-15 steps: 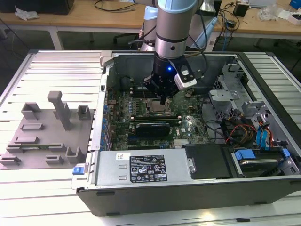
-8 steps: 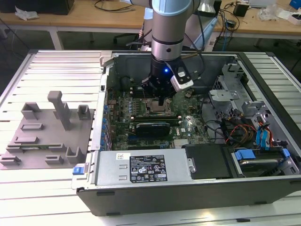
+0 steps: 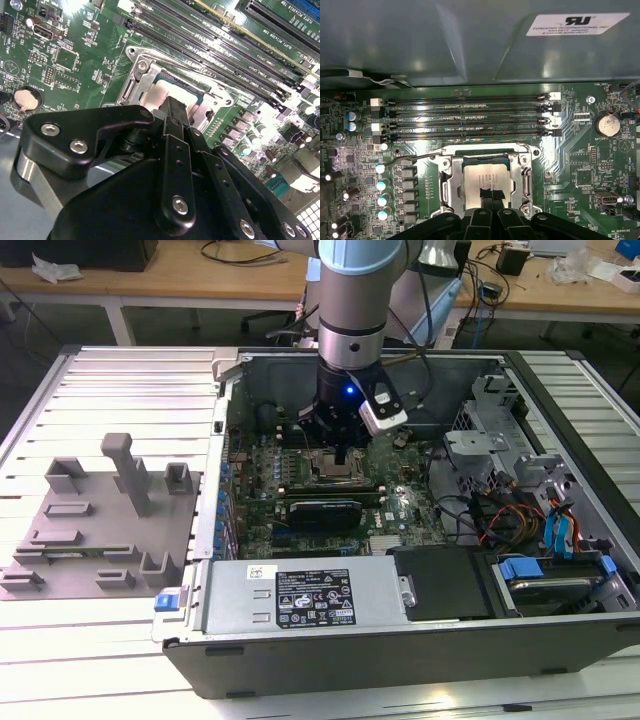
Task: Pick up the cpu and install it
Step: 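Close the cpu cover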
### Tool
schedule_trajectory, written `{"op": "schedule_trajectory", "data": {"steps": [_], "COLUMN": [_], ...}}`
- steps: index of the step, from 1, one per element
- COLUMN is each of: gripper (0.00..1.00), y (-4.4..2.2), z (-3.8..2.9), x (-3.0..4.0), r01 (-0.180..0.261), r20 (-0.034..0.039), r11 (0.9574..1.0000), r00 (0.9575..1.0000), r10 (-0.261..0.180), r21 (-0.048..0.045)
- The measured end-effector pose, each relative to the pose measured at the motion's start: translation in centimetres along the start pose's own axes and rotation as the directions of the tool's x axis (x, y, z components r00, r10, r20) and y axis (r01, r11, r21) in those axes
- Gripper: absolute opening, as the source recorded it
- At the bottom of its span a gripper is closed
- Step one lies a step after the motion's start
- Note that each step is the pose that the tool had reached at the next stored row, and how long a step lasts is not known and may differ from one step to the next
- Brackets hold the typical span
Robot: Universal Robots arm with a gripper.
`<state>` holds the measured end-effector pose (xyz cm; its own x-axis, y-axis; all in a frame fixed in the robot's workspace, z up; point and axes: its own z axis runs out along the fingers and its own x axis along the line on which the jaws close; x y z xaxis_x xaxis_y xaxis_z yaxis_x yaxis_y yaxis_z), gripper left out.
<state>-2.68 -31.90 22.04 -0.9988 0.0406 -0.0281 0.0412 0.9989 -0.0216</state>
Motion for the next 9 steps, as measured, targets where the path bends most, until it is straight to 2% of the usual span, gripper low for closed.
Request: {"op": "schedule_trajectory", "data": {"steps": [4,9], "gripper": [0.11,0.11], "y": [0.01,0.08], "z": [0.00,0.04], "x": [0.04,0.55], "r01": [0.000,0.000], "r20": [0.0000,0.0002], "r11": [1.0000,1.0000], "r00": [1.0000,1.0000], "r10": [0.000,0.000], "r21": [0.0000,0.0000]}}
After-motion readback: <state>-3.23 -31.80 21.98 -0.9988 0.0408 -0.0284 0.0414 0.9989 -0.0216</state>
